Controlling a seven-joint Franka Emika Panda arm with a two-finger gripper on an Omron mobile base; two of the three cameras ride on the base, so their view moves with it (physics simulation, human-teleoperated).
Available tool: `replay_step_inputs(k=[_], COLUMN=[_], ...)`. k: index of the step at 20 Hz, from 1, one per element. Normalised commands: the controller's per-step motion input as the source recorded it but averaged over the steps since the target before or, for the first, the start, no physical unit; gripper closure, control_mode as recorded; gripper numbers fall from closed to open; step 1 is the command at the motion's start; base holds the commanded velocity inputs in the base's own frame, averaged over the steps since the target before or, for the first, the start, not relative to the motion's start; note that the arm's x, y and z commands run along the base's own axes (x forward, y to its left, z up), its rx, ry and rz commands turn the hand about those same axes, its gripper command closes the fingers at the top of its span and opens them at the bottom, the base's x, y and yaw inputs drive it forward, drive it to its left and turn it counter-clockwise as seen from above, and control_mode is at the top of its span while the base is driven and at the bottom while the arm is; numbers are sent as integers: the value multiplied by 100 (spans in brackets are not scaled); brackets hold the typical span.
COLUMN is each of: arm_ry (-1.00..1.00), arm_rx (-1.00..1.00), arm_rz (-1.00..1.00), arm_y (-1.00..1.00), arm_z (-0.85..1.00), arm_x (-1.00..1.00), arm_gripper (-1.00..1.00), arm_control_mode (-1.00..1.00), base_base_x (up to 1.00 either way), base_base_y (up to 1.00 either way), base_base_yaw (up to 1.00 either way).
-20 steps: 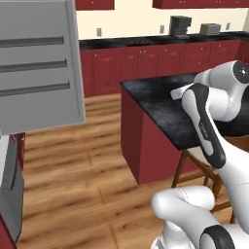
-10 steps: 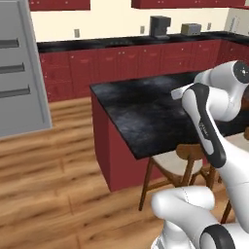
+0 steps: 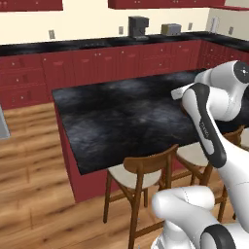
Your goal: Retrieve the apple and banana from the fridge and place them into the bowl on the dining table.
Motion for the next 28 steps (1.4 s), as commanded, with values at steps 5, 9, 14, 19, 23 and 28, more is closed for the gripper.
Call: replay_step_inputs(k=[5,9,14,19,23,28], arm_ry=[0,0,0,0,0,0], arm_rx=[0,0,0,0,0,0], arm_rz=[0,0,0,0,0,0], arm_y=[0,0,0,0,0,0], arm_z=[0,0,0,0,0,0], arm_x=[0,0,0,0,0,0], arm_gripper=[100,100,100,100,100,100], arm_control_mode=[100,100,100,100,100,100], base_base_x=[-2,0,0,3,18,26], base_base_y=[-91,-91,-79,-54,-18,-1], base_base_yaw=[-8,-8,-6,1,18,31])
